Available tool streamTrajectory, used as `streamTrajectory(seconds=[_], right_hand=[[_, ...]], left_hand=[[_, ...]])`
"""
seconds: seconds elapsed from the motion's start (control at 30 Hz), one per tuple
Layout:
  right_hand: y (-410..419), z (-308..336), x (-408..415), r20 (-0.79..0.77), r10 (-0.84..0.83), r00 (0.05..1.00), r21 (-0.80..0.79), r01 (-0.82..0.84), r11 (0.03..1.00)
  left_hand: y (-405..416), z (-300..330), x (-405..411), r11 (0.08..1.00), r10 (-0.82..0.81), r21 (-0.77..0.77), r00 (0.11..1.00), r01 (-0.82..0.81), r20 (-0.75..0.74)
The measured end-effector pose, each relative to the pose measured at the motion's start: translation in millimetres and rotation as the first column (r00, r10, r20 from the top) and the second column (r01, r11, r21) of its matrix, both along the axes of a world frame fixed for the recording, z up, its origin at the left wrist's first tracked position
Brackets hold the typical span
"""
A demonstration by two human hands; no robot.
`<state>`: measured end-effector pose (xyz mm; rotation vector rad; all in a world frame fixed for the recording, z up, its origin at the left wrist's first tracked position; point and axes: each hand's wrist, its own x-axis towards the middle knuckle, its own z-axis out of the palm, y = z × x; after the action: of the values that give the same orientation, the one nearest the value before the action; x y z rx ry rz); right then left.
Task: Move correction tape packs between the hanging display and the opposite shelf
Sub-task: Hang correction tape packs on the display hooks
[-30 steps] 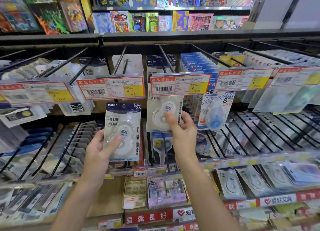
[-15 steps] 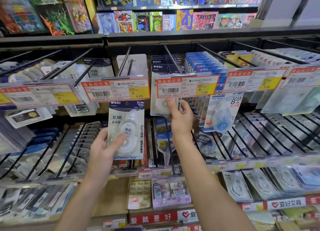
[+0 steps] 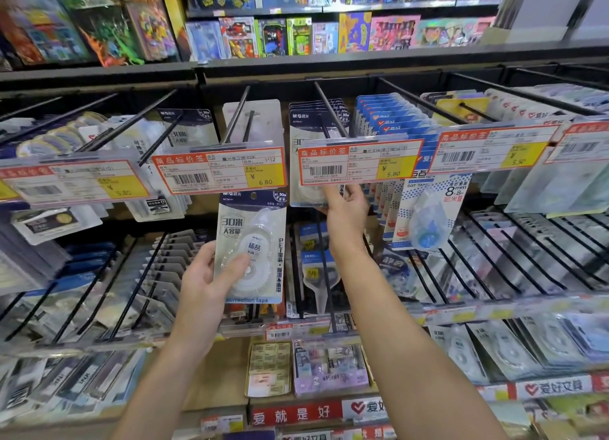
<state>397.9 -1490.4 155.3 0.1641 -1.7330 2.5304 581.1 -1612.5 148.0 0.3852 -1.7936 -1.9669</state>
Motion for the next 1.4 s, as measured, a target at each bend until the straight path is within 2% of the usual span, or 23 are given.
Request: streamTrajectory(seconds=[0.23,0.43,0.57,0.63,0.73,0.8,0.87,0.93,0.97,1.0,1.1,1.2,1.33,1.4], right_hand=[[-3.2,0.4,-9.5,0.049,-0.022,0.999,-0.013,0.023,1.0],[0.7,-1.4,-10.5,0.153,0.058,0.987,-0.024,-0.055,0.998],[8.6,-8.0,-1.5,0.207,0.135,0.969,0.058,-0.149,0.987],[16.1,-13.5,2.4,0.228,0.175,0.958,0.183,-0.218,0.959],[31.7,-17.5,12.9,0.228,0.227,0.947,0.417,-0.305,0.856],[46.7,-19.2,23.2,0.165,0.281,0.946,0.574,-0.323,0.752],[65.2,-20.2,35.7,0.089,0.353,0.931,0.763,-0.292,0.576],[84.2,-24.4,45.4,0.004,0.394,0.919,0.925,-0.153,0.348],[93.9,-27.8,48.3,-0.048,0.398,0.916,0.96,-0.068,0.271],[103.6,-31.3,49.6,-0.098,0.389,0.916,0.972,0.004,0.236],[133.6,-42.0,47.4,-0.21,0.309,0.928,0.962,0.14,0.233],[150.2,-53.5,45.0,-0.28,0.24,0.93,0.956,0.246,0.161],[150.4,-59.9,48.4,-0.238,0.236,0.942,0.965,0.202,0.166],[150.6,-59.6,48.9,-0.196,0.221,0.955,0.976,0.168,0.137]], left_hand=[[3.5,-2.1,-1.1,1.0,-0.024,-0.009,1.0,0.024,0.012],[6.8,-0.9,-1.7,0.998,-0.058,-0.029,0.998,0.059,0.032],[10.0,1.6,0.8,0.992,-0.095,-0.078,0.995,0.098,0.036],[11.6,1.9,2.7,0.989,-0.109,-0.099,0.994,0.111,0.031],[12.7,0.7,5.9,0.989,-0.114,-0.089,0.993,0.116,0.027],[14.2,-0.5,7.5,0.988,-0.126,-0.087,0.991,0.129,0.034],[17.5,0.0,7.9,0.985,-0.143,-0.088,0.989,0.146,0.036],[22.3,3.6,7.0,0.981,-0.165,-0.099,0.986,0.167,0.028],[24.8,6.0,6.2,0.978,-0.177,-0.108,0.984,0.179,0.021],[27.2,8.6,5.3,0.975,-0.188,-0.114,0.982,0.189,0.012],[33.8,17.8,3.5,0.972,-0.212,-0.112,0.977,0.209,-0.016],[42.2,25.2,1.3,0.967,-0.237,-0.107,0.971,0.232,-0.035],[54.2,34.3,-2.6,0.957,-0.268,-0.13,0.962,0.259,-0.053],[58.3,38.0,-4.3,0.954,-0.275,-0.139,0.959,0.264,-0.068]])
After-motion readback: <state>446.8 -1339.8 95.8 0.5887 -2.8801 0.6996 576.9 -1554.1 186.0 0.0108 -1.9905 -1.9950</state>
